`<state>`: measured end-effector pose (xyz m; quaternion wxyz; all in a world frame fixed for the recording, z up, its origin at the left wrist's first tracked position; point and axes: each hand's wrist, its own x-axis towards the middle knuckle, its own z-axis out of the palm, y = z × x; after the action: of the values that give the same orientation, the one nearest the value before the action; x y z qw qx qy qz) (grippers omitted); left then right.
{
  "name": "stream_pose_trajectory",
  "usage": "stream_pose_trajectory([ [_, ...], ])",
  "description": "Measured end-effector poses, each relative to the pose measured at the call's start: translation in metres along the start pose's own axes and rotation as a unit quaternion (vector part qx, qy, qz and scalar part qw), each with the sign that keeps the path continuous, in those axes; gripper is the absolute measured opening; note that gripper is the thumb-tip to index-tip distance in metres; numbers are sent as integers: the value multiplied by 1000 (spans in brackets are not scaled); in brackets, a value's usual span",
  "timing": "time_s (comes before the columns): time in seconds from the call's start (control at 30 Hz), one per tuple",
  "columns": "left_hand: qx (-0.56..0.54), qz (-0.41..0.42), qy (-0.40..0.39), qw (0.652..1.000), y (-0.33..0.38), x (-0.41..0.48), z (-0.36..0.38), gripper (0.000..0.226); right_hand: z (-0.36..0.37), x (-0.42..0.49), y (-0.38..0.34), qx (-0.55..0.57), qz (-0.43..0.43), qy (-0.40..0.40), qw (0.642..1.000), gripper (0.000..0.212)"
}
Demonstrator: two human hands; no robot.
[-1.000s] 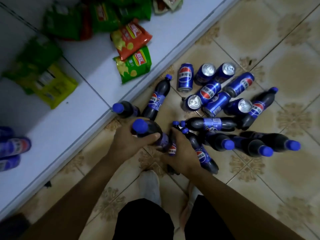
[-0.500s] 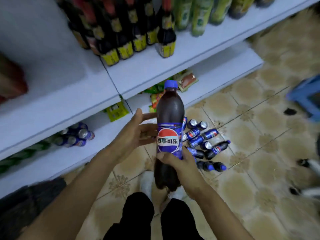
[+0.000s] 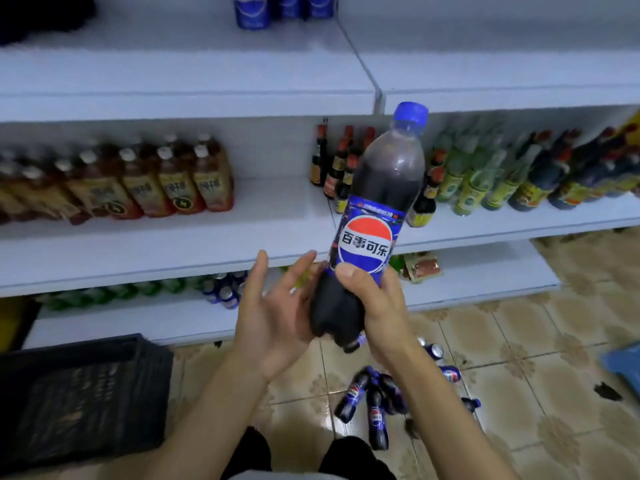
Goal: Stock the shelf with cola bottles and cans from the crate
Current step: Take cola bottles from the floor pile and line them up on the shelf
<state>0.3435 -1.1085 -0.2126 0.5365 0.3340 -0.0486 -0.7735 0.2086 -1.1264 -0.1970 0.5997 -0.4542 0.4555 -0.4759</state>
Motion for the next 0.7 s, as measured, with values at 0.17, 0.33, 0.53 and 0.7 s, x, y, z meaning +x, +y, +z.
stream_pose_trajectory([
  [0.17,-103,58,32,992,77,-47,-13,75,116,20,-31,-15,-94,-24,995,62],
  [0.33,-110,138,85,981,190,-89,-27,56,252,31,-42,2,-120,-95,988,56],
  [0.53,-130,203,104,965,289,-116,-58,35,346,55,-76,-29,-170,-128,977,62],
  [0.7,-119,249,83,958,327,-107,-72,41,368,79,-105,-166,-174,-191,952,65],
])
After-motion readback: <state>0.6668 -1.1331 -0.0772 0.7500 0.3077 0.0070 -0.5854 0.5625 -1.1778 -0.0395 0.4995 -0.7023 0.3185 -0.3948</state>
